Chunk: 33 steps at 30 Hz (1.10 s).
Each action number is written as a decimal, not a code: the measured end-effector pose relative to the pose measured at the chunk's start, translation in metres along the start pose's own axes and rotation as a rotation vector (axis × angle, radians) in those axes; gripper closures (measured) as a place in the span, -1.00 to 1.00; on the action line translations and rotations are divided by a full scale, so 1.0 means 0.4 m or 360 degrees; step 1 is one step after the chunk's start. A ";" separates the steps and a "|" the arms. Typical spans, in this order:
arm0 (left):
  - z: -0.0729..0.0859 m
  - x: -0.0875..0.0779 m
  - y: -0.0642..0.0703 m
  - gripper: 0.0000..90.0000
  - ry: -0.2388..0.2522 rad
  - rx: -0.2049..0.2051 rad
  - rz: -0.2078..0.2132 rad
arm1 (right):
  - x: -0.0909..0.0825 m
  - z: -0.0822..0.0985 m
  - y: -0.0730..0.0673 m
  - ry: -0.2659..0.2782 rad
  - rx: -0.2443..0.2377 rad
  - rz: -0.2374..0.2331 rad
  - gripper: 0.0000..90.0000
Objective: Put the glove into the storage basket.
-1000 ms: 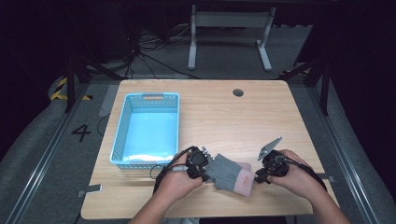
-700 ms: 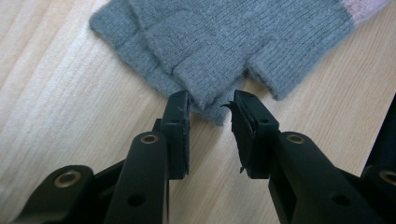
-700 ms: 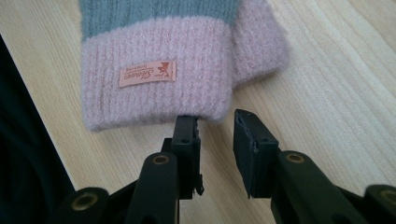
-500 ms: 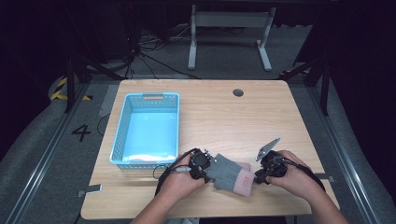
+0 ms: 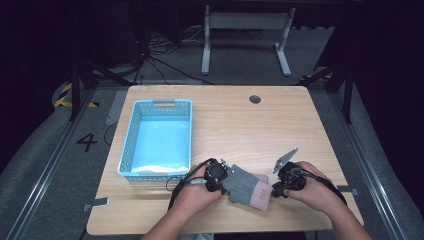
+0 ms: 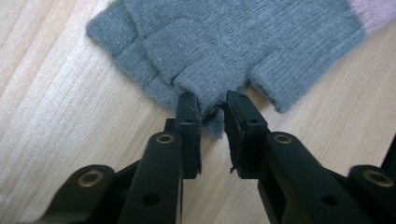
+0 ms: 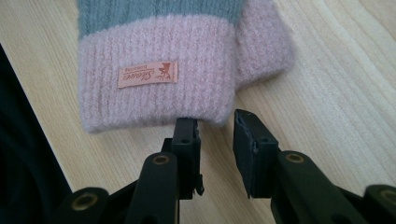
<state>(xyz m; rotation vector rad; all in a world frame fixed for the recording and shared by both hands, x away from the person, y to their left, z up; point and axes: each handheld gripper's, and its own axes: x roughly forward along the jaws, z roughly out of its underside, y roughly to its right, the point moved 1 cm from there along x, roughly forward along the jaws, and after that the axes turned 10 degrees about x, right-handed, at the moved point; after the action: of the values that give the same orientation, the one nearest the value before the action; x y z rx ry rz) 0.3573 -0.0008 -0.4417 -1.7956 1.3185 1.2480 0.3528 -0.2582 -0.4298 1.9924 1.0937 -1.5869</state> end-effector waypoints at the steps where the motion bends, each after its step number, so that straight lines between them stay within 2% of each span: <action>1: 0.000 0.003 -0.001 0.81 0.0006 -0.0030 -0.0008 | 0.000 0.000 0.000 0.0002 0.0003 0.0001 0.57; 4: 0.000 -0.006 0.000 0.94 0.0013 -0.0057 -0.0023 | -0.003 0.001 -0.003 0.0010 0.0001 0.0003 0.58; 7: -0.001 -0.011 0.002 0.96 0.0022 -0.0040 -0.0048 | -0.011 0.000 -0.007 0.0030 -0.0014 -0.0001 0.62; 10: -0.005 -0.015 0.007 0.97 0.0037 -0.0024 -0.0068 | -0.015 -0.003 -0.012 0.0049 -0.0029 0.0001 0.73; 11: -0.007 -0.024 0.012 0.97 0.0055 -0.0021 -0.0079 | -0.017 -0.004 -0.016 0.0031 -0.0027 -0.0007 0.86; 13: -0.008 -0.034 0.016 0.97 0.0084 -0.0020 -0.0084 | -0.018 -0.003 -0.017 0.0028 -0.0019 -0.0005 0.90; 15: -0.008 -0.039 0.018 0.97 0.0092 -0.0019 -0.0090 | -0.021 -0.003 -0.017 0.0028 -0.0018 -0.0012 0.90; 18: -0.007 -0.055 0.024 0.97 0.0113 -0.0012 -0.0099 | -0.040 -0.007 -0.024 0.0077 0.0010 -0.0023 0.92; 20: -0.006 -0.062 0.027 0.97 0.0119 -0.0010 -0.0096 | -0.045 -0.009 -0.024 0.0080 0.0000 -0.0026 0.92; 23: 0.002 -0.079 0.034 0.97 0.0142 -0.0026 -0.0102 | -0.065 -0.018 -0.026 0.0129 0.0013 -0.0023 0.92; 33: 0.018 -0.103 0.053 0.97 0.0166 -0.0035 -0.0117 | -0.078 -0.042 -0.011 0.0208 0.0010 -0.0002 0.93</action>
<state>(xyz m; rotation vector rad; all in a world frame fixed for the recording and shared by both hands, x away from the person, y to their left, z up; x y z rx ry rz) 0.3321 0.0144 -0.4054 -1.9297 1.2873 1.1472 0.3586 -0.2543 -0.3949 2.1258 1.1389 -1.4801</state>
